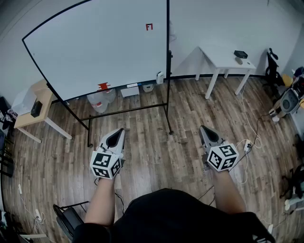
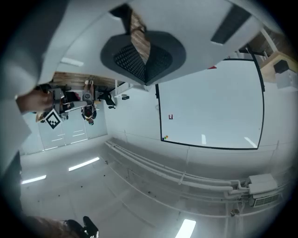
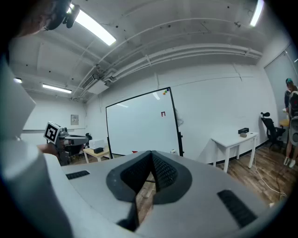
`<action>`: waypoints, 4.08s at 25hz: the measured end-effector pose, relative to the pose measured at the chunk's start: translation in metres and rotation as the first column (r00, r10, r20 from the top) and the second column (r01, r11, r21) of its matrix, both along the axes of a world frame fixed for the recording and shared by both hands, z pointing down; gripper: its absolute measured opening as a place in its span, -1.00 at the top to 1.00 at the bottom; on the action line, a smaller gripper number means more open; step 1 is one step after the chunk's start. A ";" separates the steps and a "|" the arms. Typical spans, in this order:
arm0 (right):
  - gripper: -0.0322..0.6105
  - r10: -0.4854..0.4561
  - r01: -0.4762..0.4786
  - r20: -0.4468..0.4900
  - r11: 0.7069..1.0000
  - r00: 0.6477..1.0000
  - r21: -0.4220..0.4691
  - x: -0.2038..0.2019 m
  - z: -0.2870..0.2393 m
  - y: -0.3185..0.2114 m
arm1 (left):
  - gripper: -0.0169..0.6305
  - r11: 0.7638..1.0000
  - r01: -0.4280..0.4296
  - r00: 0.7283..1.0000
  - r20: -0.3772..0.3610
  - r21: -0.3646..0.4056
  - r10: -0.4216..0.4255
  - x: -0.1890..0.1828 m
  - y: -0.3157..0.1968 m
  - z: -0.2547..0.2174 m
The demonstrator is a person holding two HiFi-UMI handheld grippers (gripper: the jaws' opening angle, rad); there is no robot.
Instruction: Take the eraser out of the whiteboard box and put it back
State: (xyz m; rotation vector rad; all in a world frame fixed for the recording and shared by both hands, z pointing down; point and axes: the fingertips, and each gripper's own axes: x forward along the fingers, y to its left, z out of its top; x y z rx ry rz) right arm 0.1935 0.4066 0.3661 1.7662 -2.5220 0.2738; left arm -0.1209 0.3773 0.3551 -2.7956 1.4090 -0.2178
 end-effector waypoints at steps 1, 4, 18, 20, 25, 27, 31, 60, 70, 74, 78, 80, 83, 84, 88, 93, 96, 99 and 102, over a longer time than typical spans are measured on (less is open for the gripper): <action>0.92 -0.003 0.003 -0.002 1.000 1.000 0.001 0.003 0.000 -0.002 | 0.92 1.000 0.001 1.000 0.003 -0.003 -0.001 0.003 -0.002 0.001; 0.92 -0.008 0.008 0.002 1.000 1.000 0.005 0.012 0.001 -0.005 | 0.92 1.000 0.003 1.000 0.009 -0.014 -0.003 0.011 -0.005 0.005; 0.92 -0.045 0.046 0.080 0.999 0.996 0.000 0.031 0.003 -0.045 | 0.92 1.000 0.005 1.000 0.023 -0.030 -0.004 0.027 -0.041 0.008; 0.92 -0.046 0.047 0.075 0.999 0.996 -0.003 0.030 0.006 -0.052 | 0.92 1.000 0.000 1.000 0.023 -0.029 0.000 0.027 -0.051 0.010; 0.92 -0.053 0.055 0.071 0.998 0.996 -0.019 0.021 0.015 -0.080 | 0.92 0.999 -0.013 1.000 0.025 -0.033 0.014 0.024 -0.084 0.018; 0.92 -0.056 0.058 0.066 0.998 0.996 -0.027 0.016 0.017 -0.095 | 0.92 0.999 -0.018 1.000 0.024 -0.037 0.018 0.021 -0.101 0.021; 0.92 -0.063 0.066 0.062 0.997 0.996 -0.038 0.004 0.021 -0.131 | 0.92 0.998 -0.035 0.999 0.020 -0.049 0.036 0.011 -0.141 0.027; 0.91 -0.031 0.032 0.023 0.998 0.999 -0.051 -0.072 0.020 -0.336 | 0.92 0.990 -0.119 0.993 0.012 -0.081 0.121 -0.055 -0.363 0.051; 0.90 -0.037 0.038 0.009 0.998 0.999 -0.042 -0.094 0.015 -0.351 | 0.92 0.988 -0.138 0.990 -0.011 -0.064 0.137 -0.068 -0.381 0.047; 0.89 -0.040 0.040 0.013 0.998 0.999 -0.046 -0.094 0.016 -0.349 | 0.92 0.987 -0.139 0.990 -0.016 -0.076 0.138 -0.070 -0.376 0.052; 0.87 -0.056 0.056 0.012 0.998 0.998 -0.039 -0.093 0.015 -0.350 | 0.92 0.987 -0.140 0.990 -0.011 -0.078 0.139 -0.068 -0.373 0.053; 0.86 -0.065 0.066 0.012 0.997 0.998 -0.036 -0.093 0.015 -0.354 | 0.92 0.988 -0.134 0.991 -0.010 -0.076 0.134 -0.068 -0.373 0.053; 0.85 -0.081 0.082 0.009 0.996 0.997 -0.030 -0.092 0.016 -0.361 | 0.92 0.990 -0.124 0.992 -0.009 -0.072 0.124 -0.068 -0.376 0.053; 0.85 -0.085 0.085 0.008 0.996 0.996 -0.026 -0.090 0.016 -0.364 | 0.92 0.990 -0.121 0.993 -0.007 -0.071 0.121 -0.067 -0.377 0.053; 0.85 -0.094 0.094 0.019 0.995 0.995 -0.018 -0.081 0.017 -0.381 | 0.92 0.991 -0.113 0.994 0.006 -0.072 0.114 -0.060 -0.386 0.056; 0.84 -0.112 0.113 0.033 0.993 0.993 -0.032 -0.067 0.028 -0.415 | 0.92 0.992 -0.097 0.995 0.021 -0.085 0.099 -0.046 -0.411 0.061; 0.84 -0.124 0.125 0.034 0.991 0.992 -0.039 -0.059 0.033 -0.438 | 0.92 0.992 -0.089 0.995 0.032 -0.094 0.092 -0.036 -0.428 0.064; 0.84 -0.137 0.139 0.031 0.989 0.990 -0.049 -0.050 0.037 -0.462 | 0.92 0.992 -0.077 0.996 0.038 -0.103 0.082 -0.029 -0.447 0.067; 0.84 -0.153 0.154 0.027 0.986 0.988 -0.063 -0.043 0.042 -0.485 | 0.92 0.991 -0.068 0.996 0.043 -0.115 0.074 -0.021 -0.466 0.072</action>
